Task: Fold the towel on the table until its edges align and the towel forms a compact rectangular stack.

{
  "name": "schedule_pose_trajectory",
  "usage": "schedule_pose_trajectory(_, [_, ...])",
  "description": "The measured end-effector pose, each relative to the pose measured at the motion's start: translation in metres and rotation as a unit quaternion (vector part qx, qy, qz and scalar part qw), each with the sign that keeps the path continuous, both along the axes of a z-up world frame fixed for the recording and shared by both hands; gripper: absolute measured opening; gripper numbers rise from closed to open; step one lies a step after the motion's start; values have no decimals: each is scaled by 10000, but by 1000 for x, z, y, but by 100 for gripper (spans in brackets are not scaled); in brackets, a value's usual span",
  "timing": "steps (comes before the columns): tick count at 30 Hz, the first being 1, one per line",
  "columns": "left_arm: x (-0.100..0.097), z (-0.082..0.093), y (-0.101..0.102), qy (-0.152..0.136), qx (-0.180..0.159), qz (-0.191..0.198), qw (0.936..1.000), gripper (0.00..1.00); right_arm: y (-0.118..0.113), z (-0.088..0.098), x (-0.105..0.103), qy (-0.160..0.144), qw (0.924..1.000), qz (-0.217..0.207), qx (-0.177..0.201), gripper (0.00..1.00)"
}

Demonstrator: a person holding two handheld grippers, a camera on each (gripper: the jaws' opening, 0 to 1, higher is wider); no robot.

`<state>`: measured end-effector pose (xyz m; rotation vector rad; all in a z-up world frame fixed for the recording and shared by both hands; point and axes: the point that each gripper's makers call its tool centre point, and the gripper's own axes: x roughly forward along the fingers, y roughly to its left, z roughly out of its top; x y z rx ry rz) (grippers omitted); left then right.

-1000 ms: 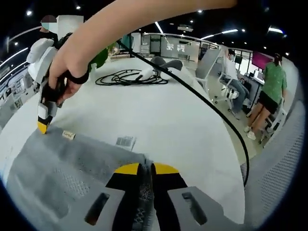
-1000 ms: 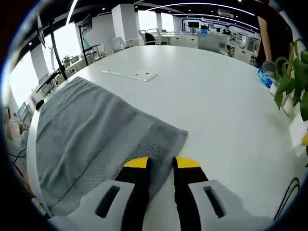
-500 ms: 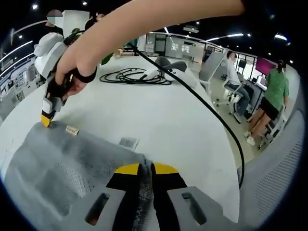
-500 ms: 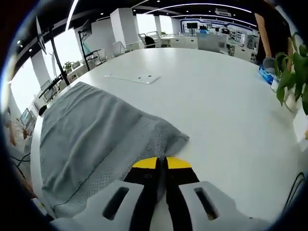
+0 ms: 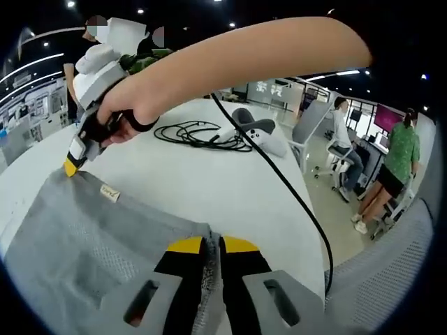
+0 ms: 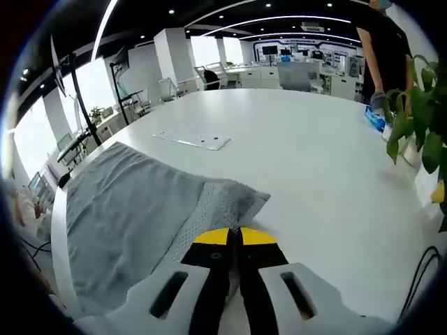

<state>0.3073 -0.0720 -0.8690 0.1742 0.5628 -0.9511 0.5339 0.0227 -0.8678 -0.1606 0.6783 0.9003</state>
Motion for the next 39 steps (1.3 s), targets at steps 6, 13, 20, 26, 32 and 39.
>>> schedule_pose_trajectory(6, [2, 18, -4, -47, -266, 70, 9996, 9, -2, 20, 0, -176, 9998, -4, 57, 1])
schedule_pose_trajectory(13, [1, 36, -17, -122, -480, 23, 9988, 9, -11, 38, 3, -195, 9996, -138, 146, 1])
schedule_pose_trajectory(20, [0, 58, -32, -266, -660, -104, 9974, 9, -21, 52, 2, -290, 9992, -217, 148, 1])
schedule_pose_trajectory(26, [-6, 68, -42, -338, -699, -234, 9967, 9, -32, 63, 0, -312, 9987, -331, 222, 1])
schedule_pose_trajectory(32, [-9, 83, -42, -316, -910, -152, 9952, 9, -36, 76, -3, -352, 9979, -435, 336, 1])
schedule_pose_trajectory(39, [-12, 95, -29, -314, -1032, 25, 9942, 9, -21, 88, -8, -366, 9971, -443, 493, 1])
